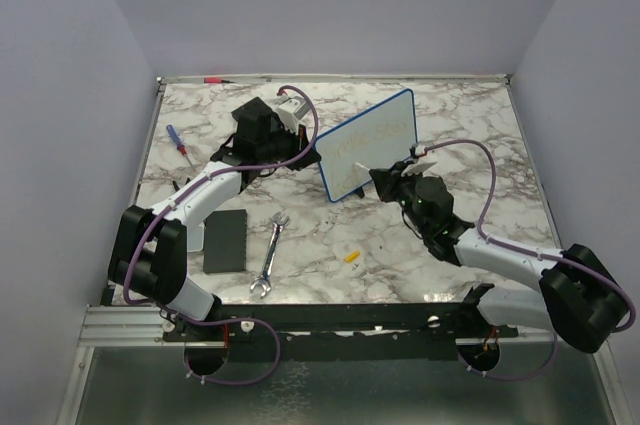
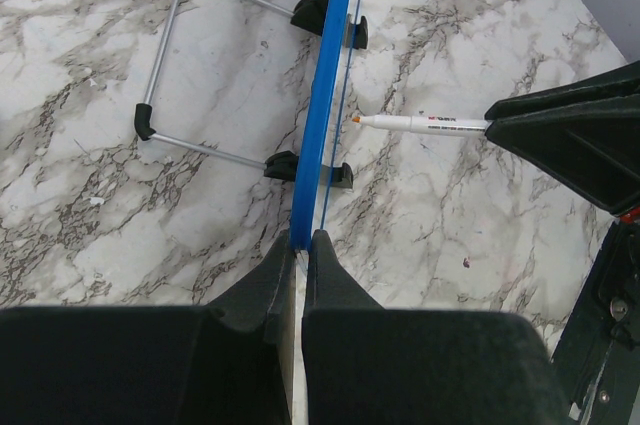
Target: Write a sentence on the whiteboard
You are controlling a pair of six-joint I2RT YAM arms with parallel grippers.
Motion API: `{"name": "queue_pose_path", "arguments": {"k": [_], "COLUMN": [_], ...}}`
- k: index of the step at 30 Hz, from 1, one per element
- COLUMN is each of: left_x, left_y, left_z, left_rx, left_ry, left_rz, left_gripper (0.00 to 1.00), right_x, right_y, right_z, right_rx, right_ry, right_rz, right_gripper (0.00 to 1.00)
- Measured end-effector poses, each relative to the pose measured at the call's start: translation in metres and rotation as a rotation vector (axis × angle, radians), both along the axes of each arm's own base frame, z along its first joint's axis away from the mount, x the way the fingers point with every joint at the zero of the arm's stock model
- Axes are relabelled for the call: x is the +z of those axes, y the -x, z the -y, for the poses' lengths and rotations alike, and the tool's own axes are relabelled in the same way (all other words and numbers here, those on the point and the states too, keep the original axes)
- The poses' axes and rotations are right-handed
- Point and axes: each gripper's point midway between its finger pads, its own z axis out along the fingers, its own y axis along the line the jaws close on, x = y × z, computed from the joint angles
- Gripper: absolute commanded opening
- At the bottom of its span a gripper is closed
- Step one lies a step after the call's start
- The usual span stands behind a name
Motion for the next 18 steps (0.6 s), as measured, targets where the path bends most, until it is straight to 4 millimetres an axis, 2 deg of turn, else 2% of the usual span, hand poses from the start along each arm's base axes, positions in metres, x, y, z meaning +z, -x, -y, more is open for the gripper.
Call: {"name": "queue_pose_path", "arguments": {"k": [18], "left_x": [0.0000], "left_y": [0.0001], "left_z": [0.0001], "left_rx": [0.000], "left_ry": [0.000], "left_rz": [0.000], "left_gripper": [0.00], "right_x": [-0.0058], "right_y": [-0.0063], "right_z": [-0.0023], "right_rx": [-0.017], "right_ry": [0.016], "right_rz": [-0.016], "right_gripper": [0.01]}}
